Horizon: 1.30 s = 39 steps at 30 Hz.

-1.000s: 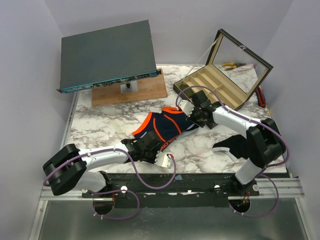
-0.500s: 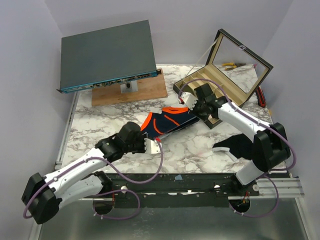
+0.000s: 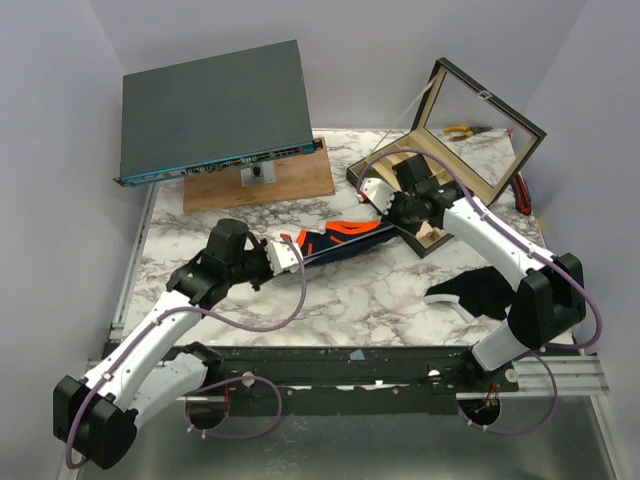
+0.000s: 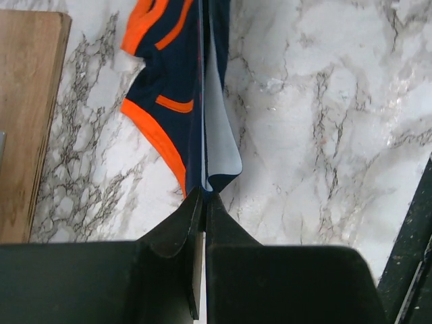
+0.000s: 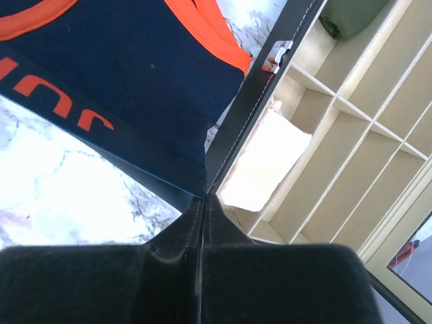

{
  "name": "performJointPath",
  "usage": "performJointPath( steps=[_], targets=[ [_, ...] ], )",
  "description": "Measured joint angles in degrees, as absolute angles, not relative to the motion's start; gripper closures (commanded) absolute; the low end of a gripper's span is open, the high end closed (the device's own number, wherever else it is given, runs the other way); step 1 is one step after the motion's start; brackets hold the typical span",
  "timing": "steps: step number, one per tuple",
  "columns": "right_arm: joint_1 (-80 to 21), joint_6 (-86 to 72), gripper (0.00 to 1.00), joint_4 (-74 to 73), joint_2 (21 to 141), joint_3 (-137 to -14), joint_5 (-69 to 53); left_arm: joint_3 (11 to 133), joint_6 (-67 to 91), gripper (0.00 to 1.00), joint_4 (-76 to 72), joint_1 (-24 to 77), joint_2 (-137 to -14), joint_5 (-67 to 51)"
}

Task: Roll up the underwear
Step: Flatten out the underwear at the center of the board.

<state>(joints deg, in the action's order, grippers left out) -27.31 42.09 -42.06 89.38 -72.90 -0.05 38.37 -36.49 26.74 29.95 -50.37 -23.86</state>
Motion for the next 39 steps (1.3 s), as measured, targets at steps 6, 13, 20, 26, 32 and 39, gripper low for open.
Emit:
performJointPath(
  steps=[6,13,20,26,32,39],
  targets=[
    [-27.3,41.1,0.99,-49.5,89.6,-77.8,-3.5,44.0,-26.8,1.0,28.6,22.7,-55.0,-28.9],
    [-27.3,37.3,0.99,-52.9,98.1,-79.7,-4.1,51.3,-18.5,1.0,32.3,18.1,-73.0,-30.5],
    [-27.2,32.9,0.99,-51.9,109.4,-82.0,-4.0,54.8,-14.0,1.0,34.4,16.1,-81.8,-29.1],
    [-26.3,30.8,1.0,-50.2,115.6,-87.7,-3.7,58.7,-11.9,0.84,34.7,16.1,-87.8,-25.6],
    [-26.1,30.0,0.99,-50.0,118.6,-90.4,-3.4,59.7,-10.8,0.49,35.9,16.0,-90.5,-24.6],
    [-26.1,30.0,0.99,-49.8,119.9,-90.7,-2.4,59.8,-10.8,0.34,36.3,13.8,-90.0,-24.6]
  ],
)
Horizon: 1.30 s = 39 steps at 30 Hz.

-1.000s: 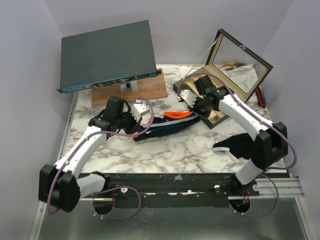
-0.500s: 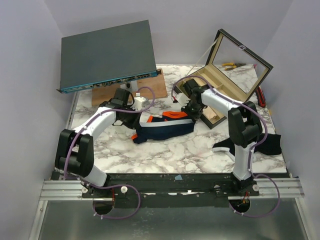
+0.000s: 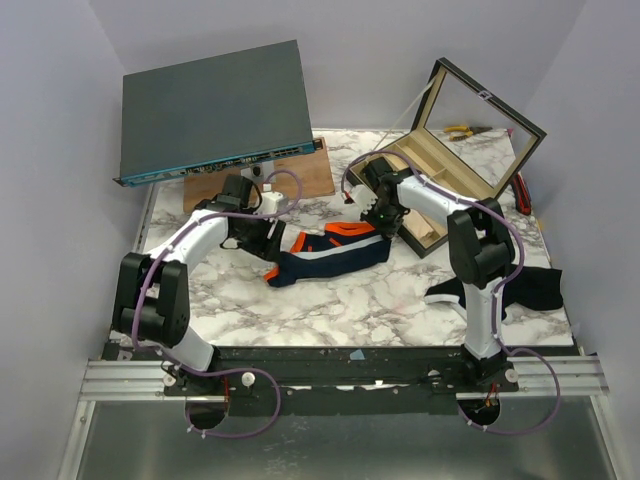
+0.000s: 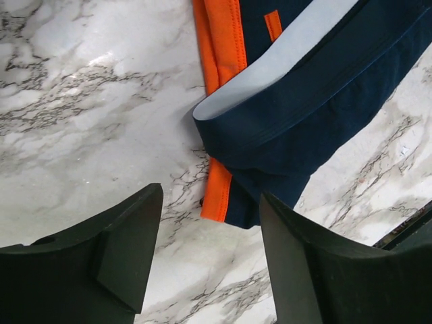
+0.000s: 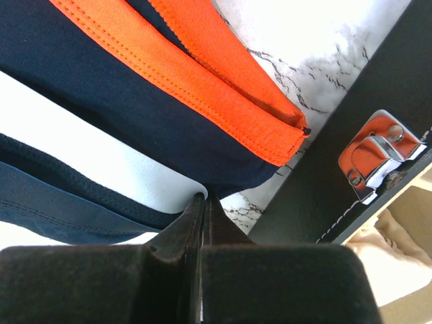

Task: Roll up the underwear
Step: Flatten out the underwear at the center of the board.

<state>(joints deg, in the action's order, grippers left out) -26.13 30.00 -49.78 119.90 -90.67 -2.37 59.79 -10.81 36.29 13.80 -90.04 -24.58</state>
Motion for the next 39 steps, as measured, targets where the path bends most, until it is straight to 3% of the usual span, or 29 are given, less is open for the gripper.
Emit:
performJointPath(
  steps=[6,17,39],
  targets=[
    [-26.1,30.0,0.99,-49.8,119.9,-90.7,-2.4,60.9,-11.3,0.34,36.5,12.8,-88.4,-25.7],
    [-26.1,29.6,0.99,-49.3,119.5,-90.0,-2.4,64.6,-8.2,0.48,34.3,16.1,-93.6,-24.6],
    [-26.1,29.5,0.99,-48.5,117.9,-87.8,-2.4,63.2,-2.1,0.48,29.0,21.4,-97.6,-16.3]
  ],
)
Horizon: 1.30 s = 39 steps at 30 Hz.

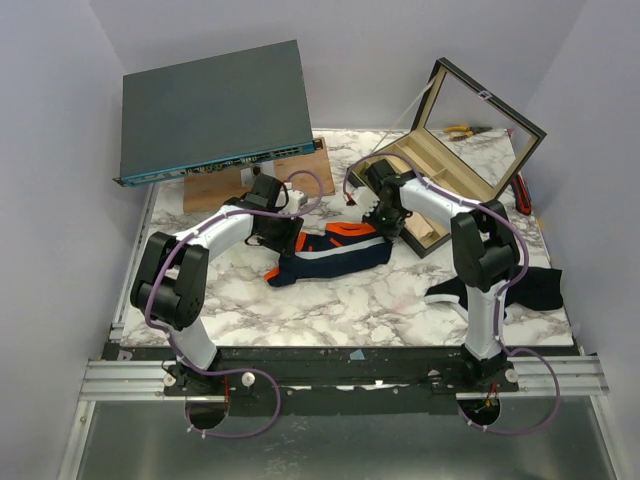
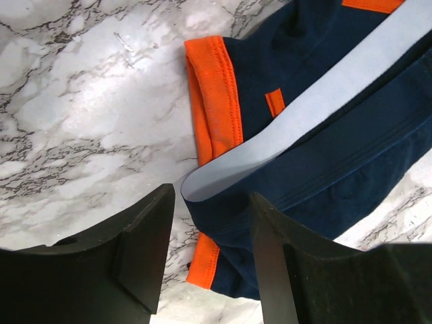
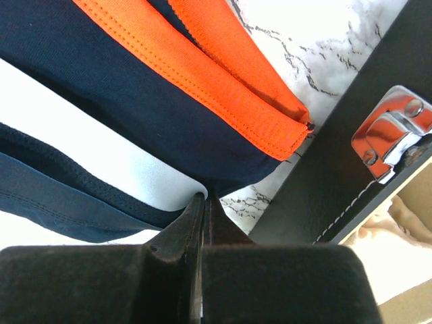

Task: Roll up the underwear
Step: Flatten out the underwear at the center of the board.

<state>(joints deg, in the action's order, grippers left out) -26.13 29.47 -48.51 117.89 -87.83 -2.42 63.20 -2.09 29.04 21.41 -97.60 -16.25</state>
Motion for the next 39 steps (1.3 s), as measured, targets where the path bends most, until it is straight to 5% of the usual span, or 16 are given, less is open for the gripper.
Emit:
performJointPath(
  steps=[10,25,39],
  targets=[
    [-26.1,29.5,0.99,-48.5,115.8,-85.4,-2.2,63.2,-1.3,0.55,29.2,22.6,-99.2,-14.5],
    [-26.1,29.5,0.99,-48.5,115.8,-85.4,-1.7,63.2,-1.2,1.0,29.5,22.5,-99.5,-14.6],
    [-25.9,29.4,0.99,-48.0,114.3,-84.7,0.2,62.9,-3.4,1.0,29.6,17.5,-92.3,-23.2]
  ],
)
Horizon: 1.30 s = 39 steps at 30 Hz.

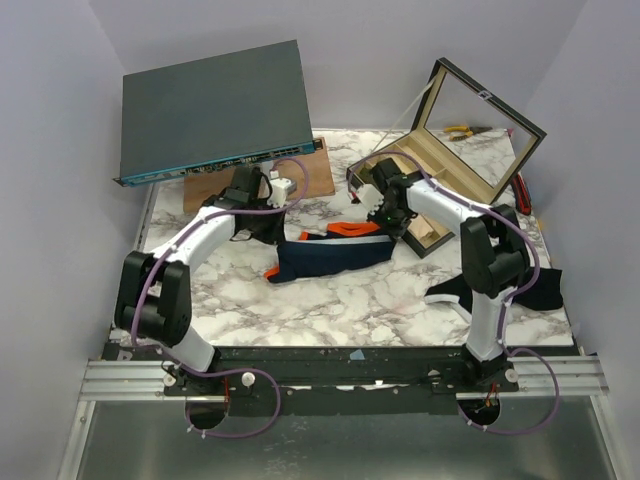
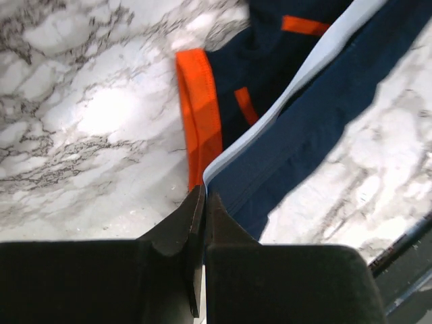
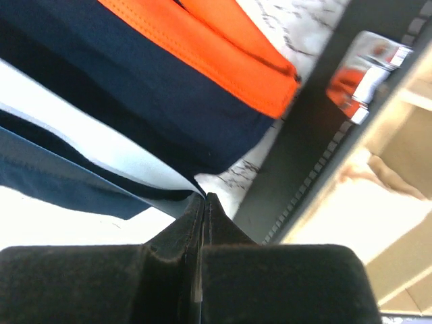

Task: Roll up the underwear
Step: Flatten out the underwear at the center of the board.

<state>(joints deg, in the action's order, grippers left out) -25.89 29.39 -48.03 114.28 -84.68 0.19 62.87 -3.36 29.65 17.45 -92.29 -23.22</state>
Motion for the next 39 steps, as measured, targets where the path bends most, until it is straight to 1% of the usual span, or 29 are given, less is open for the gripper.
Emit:
performJointPath(
  steps=[10,18,23,27,31,33,35,37,39],
  targets=[
    [-24.6,28.3,0.99,-47.6,107.5,-86.5,1.9,60.3,-10.9,1.0,31.0,14.4,-79.4,-36.7],
    [-24.6,26.4,0.99,-47.5,104.8,-89.8,1.1,60.6,-15.3,1.0,33.4,13.1,-75.8,-40.2],
    [-24.6,26.0,1.0,-47.2,104.6,-95.1,0.6,68.1,-17.6,1.0,37.3,10.7,-76.0,-40.4],
    [-24.5,25.9,0.99,-46.0,104.6,-102.9,-0.2,80.0,-18.8,1.0,39.6,7.3,-77.1,-40.4],
    [-24.3,26.0,0.99,-42.7,103.7,-107.8,-2.6,87.9,-19.4,1.0,40.1,5.7,-77.2,-40.1],
    [-24.3,26.3,0.99,-41.2,102.4,-107.6,-3.9,89.7,-20.1,1.0,40.1,5.6,-76.9,-40.1],
    [-24.3,26.8,0.99,-39.2,100.1,-105.2,-5.3,88.8,-20.8,1.0,40.0,5.7,-75.4,-40.1],
    [-24.2,27.3,0.99,-37.1,96.5,-99.9,-6.9,86.0,-21.6,1.0,39.8,6.1,-73.4,-40.1],
    [-24.1,27.7,0.99,-34.0,91.8,-91.4,-8.9,78.3,-22.8,1.0,38.2,7.1,-69.3,-40.0]
  ],
)
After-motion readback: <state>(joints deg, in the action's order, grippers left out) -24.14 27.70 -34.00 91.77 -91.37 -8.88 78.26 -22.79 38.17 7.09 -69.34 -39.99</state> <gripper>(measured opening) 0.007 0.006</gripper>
